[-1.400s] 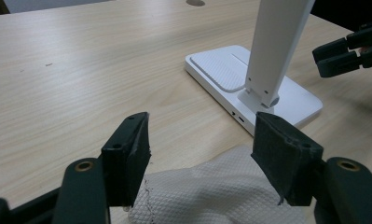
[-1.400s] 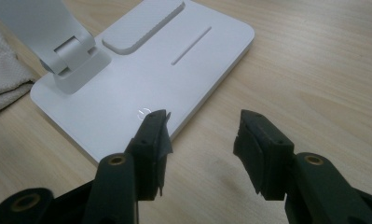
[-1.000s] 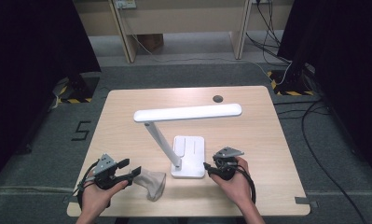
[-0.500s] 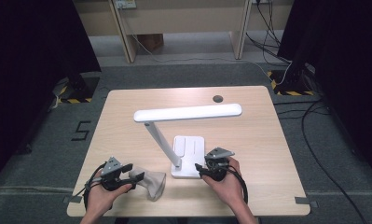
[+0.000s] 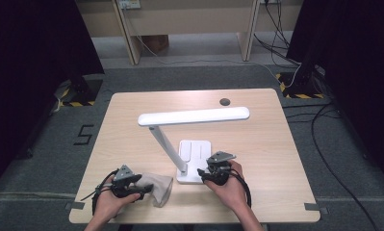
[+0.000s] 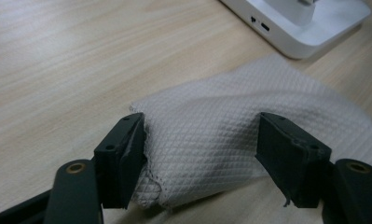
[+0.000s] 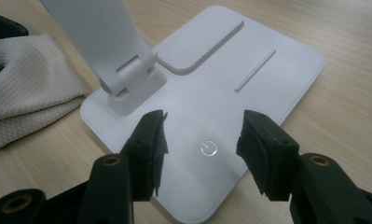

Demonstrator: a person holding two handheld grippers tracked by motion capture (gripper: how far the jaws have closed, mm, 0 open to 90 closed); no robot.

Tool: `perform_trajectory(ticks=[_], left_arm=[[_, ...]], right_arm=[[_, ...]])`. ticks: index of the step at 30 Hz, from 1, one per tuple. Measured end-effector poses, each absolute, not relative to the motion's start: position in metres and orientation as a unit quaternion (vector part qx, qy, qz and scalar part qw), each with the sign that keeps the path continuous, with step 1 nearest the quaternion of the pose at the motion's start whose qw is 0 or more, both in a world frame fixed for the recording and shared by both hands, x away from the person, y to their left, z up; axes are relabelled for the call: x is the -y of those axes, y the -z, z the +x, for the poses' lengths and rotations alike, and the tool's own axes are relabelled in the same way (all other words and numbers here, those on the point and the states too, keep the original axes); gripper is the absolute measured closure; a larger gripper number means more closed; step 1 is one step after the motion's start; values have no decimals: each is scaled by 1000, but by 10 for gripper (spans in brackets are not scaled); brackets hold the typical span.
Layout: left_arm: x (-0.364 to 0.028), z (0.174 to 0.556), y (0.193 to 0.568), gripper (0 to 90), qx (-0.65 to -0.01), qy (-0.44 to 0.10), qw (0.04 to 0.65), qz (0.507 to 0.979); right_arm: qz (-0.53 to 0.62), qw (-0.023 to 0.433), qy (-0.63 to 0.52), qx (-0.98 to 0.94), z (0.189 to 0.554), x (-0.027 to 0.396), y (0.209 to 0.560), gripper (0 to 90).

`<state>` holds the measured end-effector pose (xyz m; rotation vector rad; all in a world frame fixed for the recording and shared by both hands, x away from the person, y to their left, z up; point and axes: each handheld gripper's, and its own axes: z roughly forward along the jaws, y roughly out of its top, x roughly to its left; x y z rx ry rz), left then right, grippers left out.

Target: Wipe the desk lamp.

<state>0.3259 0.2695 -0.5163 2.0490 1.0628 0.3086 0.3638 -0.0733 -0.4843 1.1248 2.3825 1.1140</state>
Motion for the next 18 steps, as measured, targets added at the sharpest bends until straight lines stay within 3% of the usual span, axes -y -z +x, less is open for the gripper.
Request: perform_trajectory(ticks=[3,8,13,18], left_arm=[[-267,325,516,354,-410,-134,388,815],[-264,323,517,486,-398,-136,393,817],[-262,322,516,710,-400,-117,402,815],[-260,322,513,778,-410,-114,398,813]], right_arm=[[391,139,-383,-825,366,72,487,502],[393,138,-380,-826,369,72,491,503],[393,134,-380,-827,373,70,494,504],[391,130,-375,-831,375,68,496,505]])
